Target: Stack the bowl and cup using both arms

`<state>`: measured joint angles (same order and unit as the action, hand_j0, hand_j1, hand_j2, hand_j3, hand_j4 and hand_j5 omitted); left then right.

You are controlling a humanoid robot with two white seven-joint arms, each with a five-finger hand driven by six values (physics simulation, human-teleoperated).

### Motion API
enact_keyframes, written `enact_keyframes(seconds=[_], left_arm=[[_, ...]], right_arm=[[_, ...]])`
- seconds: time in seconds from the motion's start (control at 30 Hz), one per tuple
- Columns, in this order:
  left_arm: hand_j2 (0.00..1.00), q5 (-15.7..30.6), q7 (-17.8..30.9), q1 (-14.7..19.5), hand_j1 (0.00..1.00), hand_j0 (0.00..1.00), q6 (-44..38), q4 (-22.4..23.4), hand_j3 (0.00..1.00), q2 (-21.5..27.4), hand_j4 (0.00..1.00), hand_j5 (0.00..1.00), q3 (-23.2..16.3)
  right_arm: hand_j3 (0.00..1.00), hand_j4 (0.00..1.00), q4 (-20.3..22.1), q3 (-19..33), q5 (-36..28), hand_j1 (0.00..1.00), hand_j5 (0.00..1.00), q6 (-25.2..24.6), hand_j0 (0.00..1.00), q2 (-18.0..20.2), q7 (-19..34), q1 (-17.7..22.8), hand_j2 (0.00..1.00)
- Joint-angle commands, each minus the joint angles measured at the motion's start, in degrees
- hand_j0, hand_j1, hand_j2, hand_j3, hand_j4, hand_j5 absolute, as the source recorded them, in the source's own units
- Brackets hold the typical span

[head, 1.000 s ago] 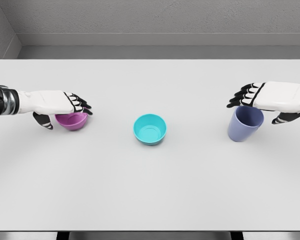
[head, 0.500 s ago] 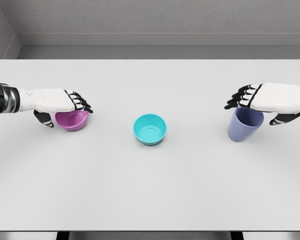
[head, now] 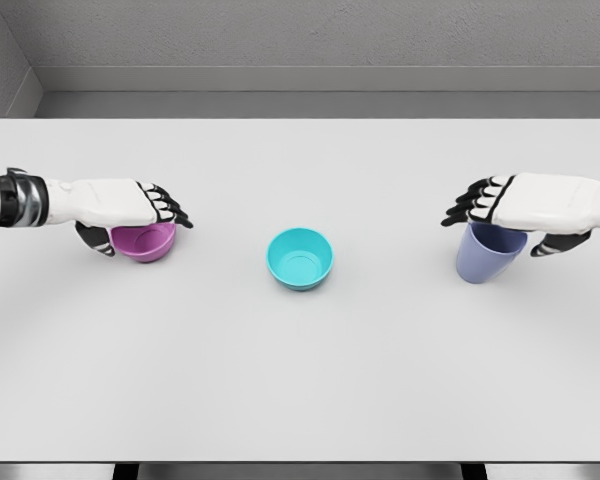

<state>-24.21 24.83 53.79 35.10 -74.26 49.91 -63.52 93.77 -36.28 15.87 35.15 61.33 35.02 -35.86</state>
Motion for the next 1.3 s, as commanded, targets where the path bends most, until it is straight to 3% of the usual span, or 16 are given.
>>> enact_keyframes(seconds=[0.0,0.43,0.5,0.63,0.8,1.27], left_arm=[[1.00,0.0,0.0,0.0,1.00,1.00,-0.1,0.0,1.00,-0.1,1.00,1.00,0.1],[1.00,-0.4,0.0,-0.2,1.00,1.00,-0.1,0.0,1.00,-0.1,1.00,1.00,0.0],[0.94,-0.4,0.0,-0.2,0.94,0.94,-0.1,0.0,0.94,-0.1,0.94,0.94,-0.1],[0.75,-1.3,0.1,-0.2,0.75,0.75,-0.1,-0.1,0.75,-0.1,0.75,0.75,-0.1],[0.67,-1.4,0.1,-0.2,0.67,0.67,-0.1,-0.2,0.67,-0.1,0.67,0.67,-0.1],[0.67,-1.1,0.0,1.0,0.67,0.67,-0.1,-2.1,0.67,-0.1,0.67,0.67,-0.2]], right_arm=[[1.00,1.00,0.0,-0.5,-0.2,1.00,1.00,-0.1,1.00,-0.2,0.0,0.0,1.00],[1.00,1.00,0.0,-1.1,0.3,1.00,1.00,-0.1,1.00,-0.3,0.0,0.0,1.00],[1.00,1.00,-0.1,-1.1,0.3,1.00,1.00,-0.1,1.00,-0.3,0.0,0.0,1.00],[1.00,1.00,-1.1,-1.0,0.6,1.00,1.00,-0.1,1.00,-0.7,0.0,-0.4,1.00],[1.00,1.00,-2.0,-1.0,0.6,1.00,1.00,-0.1,1.00,-1.0,0.0,-0.4,1.00],[1.00,1.00,-2.1,-1.0,0.6,1.00,1.00,-0.1,1.00,-1.4,0.0,-0.9,1.00]])
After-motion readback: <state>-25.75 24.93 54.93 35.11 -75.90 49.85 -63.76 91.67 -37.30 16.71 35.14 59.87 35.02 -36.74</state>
